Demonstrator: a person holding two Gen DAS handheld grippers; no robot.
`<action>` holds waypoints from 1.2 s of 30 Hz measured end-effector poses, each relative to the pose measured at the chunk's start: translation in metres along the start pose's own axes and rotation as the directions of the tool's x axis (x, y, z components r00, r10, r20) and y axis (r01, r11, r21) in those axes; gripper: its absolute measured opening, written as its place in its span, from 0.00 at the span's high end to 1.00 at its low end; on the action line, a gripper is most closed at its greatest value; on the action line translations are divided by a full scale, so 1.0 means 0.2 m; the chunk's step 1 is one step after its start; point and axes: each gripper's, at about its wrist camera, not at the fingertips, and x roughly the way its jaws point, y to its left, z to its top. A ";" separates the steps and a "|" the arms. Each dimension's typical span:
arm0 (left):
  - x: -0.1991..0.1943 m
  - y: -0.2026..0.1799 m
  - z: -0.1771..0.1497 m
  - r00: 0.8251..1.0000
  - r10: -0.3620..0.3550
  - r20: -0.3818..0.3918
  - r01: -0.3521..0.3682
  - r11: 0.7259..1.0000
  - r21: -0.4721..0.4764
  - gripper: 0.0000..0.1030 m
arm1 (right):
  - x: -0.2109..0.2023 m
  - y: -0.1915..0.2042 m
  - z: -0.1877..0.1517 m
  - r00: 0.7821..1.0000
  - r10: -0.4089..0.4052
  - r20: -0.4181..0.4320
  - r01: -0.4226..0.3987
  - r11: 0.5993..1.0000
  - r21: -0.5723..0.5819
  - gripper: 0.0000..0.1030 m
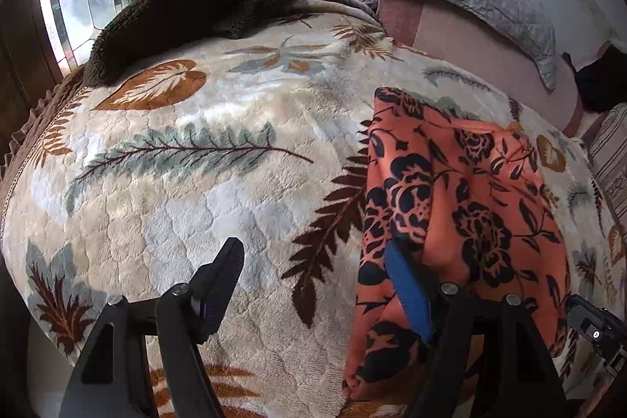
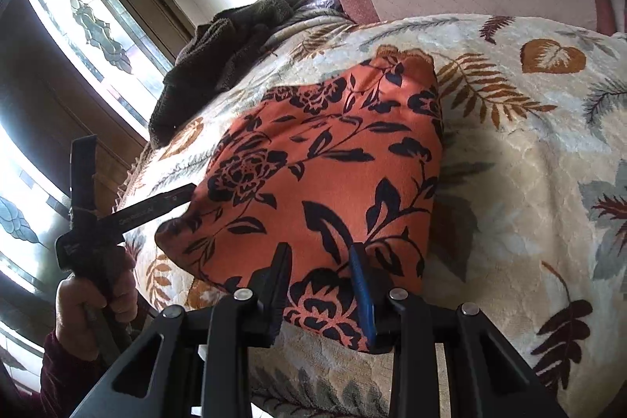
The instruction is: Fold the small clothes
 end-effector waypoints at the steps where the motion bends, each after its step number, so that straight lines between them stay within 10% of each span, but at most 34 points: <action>1: 0.00 -0.01 0.03 1.000 -0.005 -0.001 0.005 1.000 0.010 0.27 | -0.02 -0.01 0.02 1.000 -0.005 0.024 0.005 1.000 0.010 0.67; 12: 0.32 -0.24 0.14 0.974 0.213 -0.082 -0.191 0.958 0.214 0.27 | 0.20 -0.20 0.17 0.999 0.039 -0.011 -0.037 0.987 0.154 0.67; 22: 0.05 -0.11 0.08 0.988 0.155 -0.010 -0.153 0.984 0.086 0.27 | 0.03 -0.24 0.14 0.991 0.110 0.074 -0.120 0.981 0.152 0.66; 27: -0.01 -0.13 -0.08 0.989 0.144 -0.014 -0.142 0.985 0.102 0.27 | 0.00 -0.19 0.07 0.988 0.151 0.023 -0.153 0.978 0.141 0.66; 31: 0.10 -0.19 -0.14 0.963 0.267 -0.019 -0.257 0.942 0.214 0.27 | 0.08 -0.15 -0.01 0.993 0.108 -0.053 -0.103 0.990 0.094 0.65; 36: 0.03 -0.12 -0.08 0.982 0.188 -0.025 -0.184 0.975 0.123 0.27 | 0.01 -0.19 0.02 0.989 0.143 -0.030 -0.138 0.983 0.124 0.65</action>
